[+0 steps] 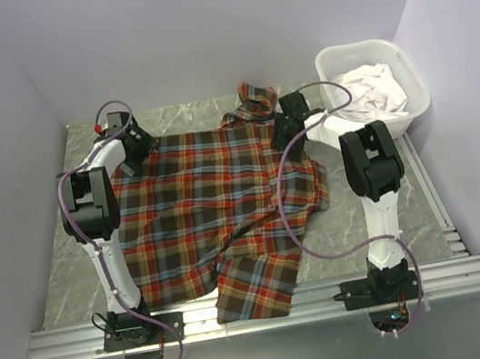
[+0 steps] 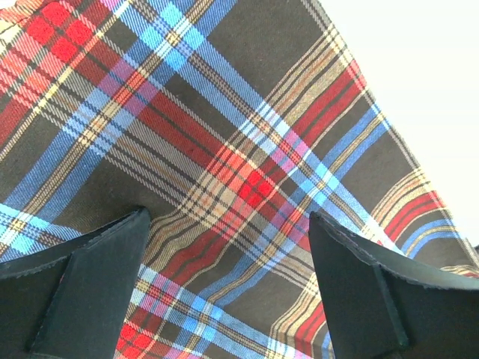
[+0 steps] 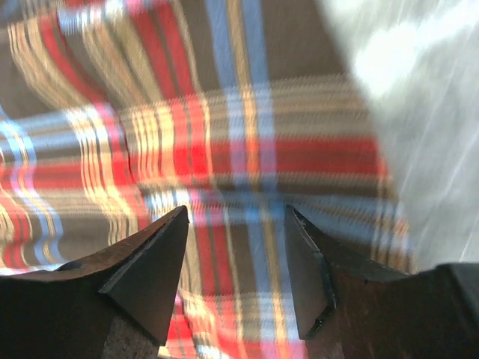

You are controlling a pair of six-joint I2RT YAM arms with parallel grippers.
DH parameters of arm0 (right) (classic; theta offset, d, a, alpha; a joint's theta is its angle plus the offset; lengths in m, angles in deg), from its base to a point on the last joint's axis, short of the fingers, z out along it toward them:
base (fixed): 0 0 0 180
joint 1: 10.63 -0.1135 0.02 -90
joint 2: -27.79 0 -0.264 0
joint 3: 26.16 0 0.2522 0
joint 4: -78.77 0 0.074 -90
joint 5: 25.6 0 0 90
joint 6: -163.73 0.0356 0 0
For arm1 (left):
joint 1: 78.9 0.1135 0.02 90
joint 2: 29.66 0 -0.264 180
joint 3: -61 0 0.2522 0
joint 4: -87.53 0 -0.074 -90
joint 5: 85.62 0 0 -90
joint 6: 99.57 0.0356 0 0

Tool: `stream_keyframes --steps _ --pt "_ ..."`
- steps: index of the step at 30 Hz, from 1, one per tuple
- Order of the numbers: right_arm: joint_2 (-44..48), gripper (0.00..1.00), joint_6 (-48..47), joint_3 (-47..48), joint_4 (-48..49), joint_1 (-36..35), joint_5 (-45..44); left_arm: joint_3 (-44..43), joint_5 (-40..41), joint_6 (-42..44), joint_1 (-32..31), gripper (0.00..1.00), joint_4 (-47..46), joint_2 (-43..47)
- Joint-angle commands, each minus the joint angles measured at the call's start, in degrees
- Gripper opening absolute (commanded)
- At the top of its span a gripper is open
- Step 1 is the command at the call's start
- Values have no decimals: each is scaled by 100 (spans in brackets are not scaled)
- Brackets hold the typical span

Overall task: Fold and stack the long sleeve shirts
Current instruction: Flatten the shirt out

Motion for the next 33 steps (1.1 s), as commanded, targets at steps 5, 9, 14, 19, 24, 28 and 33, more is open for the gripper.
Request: stream_keyframes --steps 5,9,14,19,24,28,33 --pt "-1008 62 -17 1753 -880 539 356 -968 -872 6 58 93 516 -1158" --pt "-1850 62 -236 3054 -1564 698 401 -1347 -1356 -100 216 94 315 -1406" --pt "-1968 64 -544 3962 -1584 707 419 -1813 -1988 -74 348 98 60 -1504" --pt "-379 88 -826 2514 -1048 487 14 -1321 -1578 261 366 99 -195 -290" --pt "1412 100 -563 695 -925 -91 -565 126 -517 164 348 99 33 1580" --pt "2364 93 -54 -947 -758 -697 -522 1705 93 111 216 99 367 2765" --pt "3208 80 895 -2591 -198 -1200 -100 3185 -187 138 111 99 78 3401"
